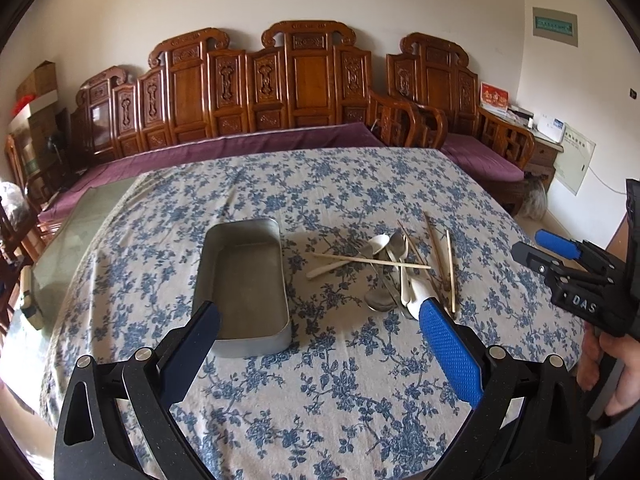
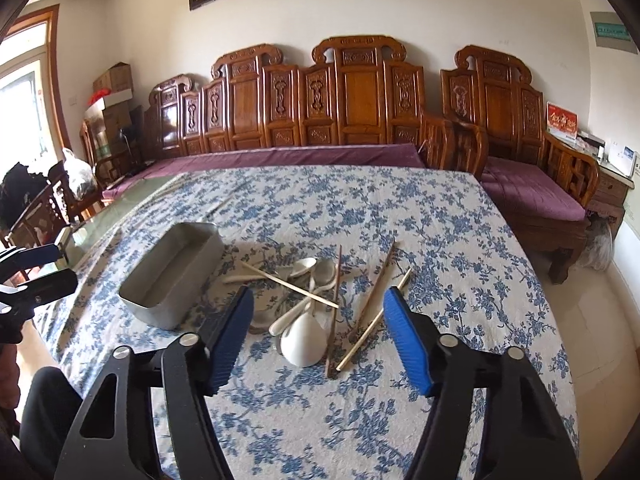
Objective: Organize utensils
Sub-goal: 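Grasp a wooden chopstick with the right tool while the left tool approaches the white plastic fork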
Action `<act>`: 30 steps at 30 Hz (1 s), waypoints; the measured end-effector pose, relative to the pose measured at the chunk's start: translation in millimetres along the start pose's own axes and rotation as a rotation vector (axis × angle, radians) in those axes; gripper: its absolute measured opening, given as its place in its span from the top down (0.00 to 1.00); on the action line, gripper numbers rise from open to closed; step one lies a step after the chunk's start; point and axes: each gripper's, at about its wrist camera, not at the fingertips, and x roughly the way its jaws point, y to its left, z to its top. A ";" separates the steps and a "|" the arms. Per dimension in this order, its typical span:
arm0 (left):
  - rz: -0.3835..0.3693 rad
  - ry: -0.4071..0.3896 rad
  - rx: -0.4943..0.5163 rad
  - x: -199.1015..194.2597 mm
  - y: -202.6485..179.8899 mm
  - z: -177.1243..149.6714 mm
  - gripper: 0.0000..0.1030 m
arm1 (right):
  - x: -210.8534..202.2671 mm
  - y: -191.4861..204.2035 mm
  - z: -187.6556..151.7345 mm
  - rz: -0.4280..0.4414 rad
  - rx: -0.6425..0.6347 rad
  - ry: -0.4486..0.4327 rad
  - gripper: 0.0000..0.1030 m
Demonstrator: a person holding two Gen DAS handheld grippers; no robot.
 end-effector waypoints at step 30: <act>-0.023 0.177 0.035 115.7 -20.3 -3.2 0.06 | 218.0 -14.7 -7.9 0.269 -0.228 0.313 0.74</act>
